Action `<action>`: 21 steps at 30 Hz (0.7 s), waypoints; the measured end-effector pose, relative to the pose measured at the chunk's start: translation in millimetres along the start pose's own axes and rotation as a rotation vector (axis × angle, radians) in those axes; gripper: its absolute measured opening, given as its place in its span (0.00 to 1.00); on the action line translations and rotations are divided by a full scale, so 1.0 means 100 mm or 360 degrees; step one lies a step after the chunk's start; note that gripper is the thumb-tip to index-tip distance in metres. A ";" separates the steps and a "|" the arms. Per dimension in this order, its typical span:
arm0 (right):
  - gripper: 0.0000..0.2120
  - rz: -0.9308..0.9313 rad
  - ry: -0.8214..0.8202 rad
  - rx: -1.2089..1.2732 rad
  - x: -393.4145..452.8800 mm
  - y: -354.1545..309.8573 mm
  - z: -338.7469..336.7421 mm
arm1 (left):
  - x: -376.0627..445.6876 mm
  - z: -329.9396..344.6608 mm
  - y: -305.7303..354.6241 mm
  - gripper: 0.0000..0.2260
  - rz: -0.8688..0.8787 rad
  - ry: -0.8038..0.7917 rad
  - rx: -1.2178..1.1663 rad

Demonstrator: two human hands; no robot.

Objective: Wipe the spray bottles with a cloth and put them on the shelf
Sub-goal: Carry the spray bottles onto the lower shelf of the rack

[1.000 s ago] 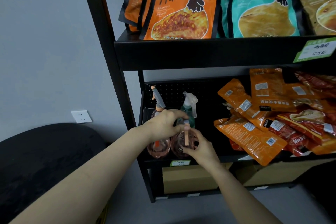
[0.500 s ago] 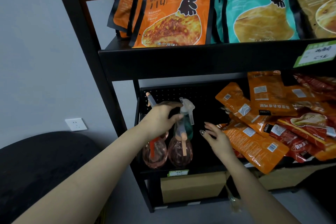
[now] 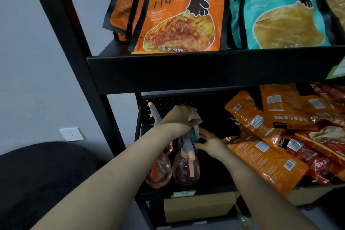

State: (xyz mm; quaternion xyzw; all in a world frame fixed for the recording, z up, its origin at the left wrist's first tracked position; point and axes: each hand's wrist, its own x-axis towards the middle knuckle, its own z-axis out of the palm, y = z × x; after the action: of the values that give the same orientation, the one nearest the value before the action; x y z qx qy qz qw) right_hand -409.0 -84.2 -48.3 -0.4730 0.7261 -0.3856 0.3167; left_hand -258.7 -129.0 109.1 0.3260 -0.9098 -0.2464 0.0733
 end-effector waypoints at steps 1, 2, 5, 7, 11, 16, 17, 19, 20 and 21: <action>0.34 0.0003 -0.0009 0.0035 0.00 -0.03 0.01 | 0.00 -0.01 -0.01 0.18 0.0005 0.0008 -0.0011; 0.33 0.0012 -0.0021 0.0070 0.02 -0.05 0.03 | -0.01 -0.02 -0.03 0.17 0.0007 0.0012 -0.0013; 0.33 0.0037 -0.0035 0.0099 0.08 -0.11 0.08 | -0.01 -0.05 -0.06 0.15 -0.0010 0.0056 -0.0038; 0.34 0.0043 -0.0036 0.0078 0.12 -0.16 0.12 | -0.02 -0.07 -0.07 0.14 -0.0042 0.0073 -0.0038; 0.33 0.0048 -0.0043 0.0042 0.15 -0.21 0.14 | -0.03 -0.12 -0.05 0.14 -0.0059 0.0029 0.0093; 0.33 0.0073 -0.0014 0.0058 0.14 -0.21 0.16 | -0.01 -0.11 -0.06 0.11 -0.0096 0.0039 0.0007; 0.33 0.0076 -0.0003 0.0056 0.13 -0.21 0.17 | -0.02 -0.11 -0.06 0.12 -0.0102 0.0044 -0.0016; 0.33 0.0082 0.0016 0.0054 0.13 -0.21 0.18 | -0.03 -0.11 -0.06 0.13 -0.0113 0.0050 -0.0042; 0.33 0.0083 0.0020 0.0047 0.12 -0.22 0.18 | -0.04 -0.10 -0.06 0.14 -0.0120 0.0050 -0.0045; 0.34 0.0086 0.0009 0.0038 0.11 -0.22 0.18 | -0.05 -0.10 -0.07 0.16 -0.0121 0.0053 -0.0043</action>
State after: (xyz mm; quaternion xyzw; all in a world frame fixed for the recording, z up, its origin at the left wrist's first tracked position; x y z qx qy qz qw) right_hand -388.0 -104.5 -39.2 -0.4484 0.7348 -0.3869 0.3306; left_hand -247.6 -134.4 114.3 0.3633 -0.8920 -0.2559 0.0836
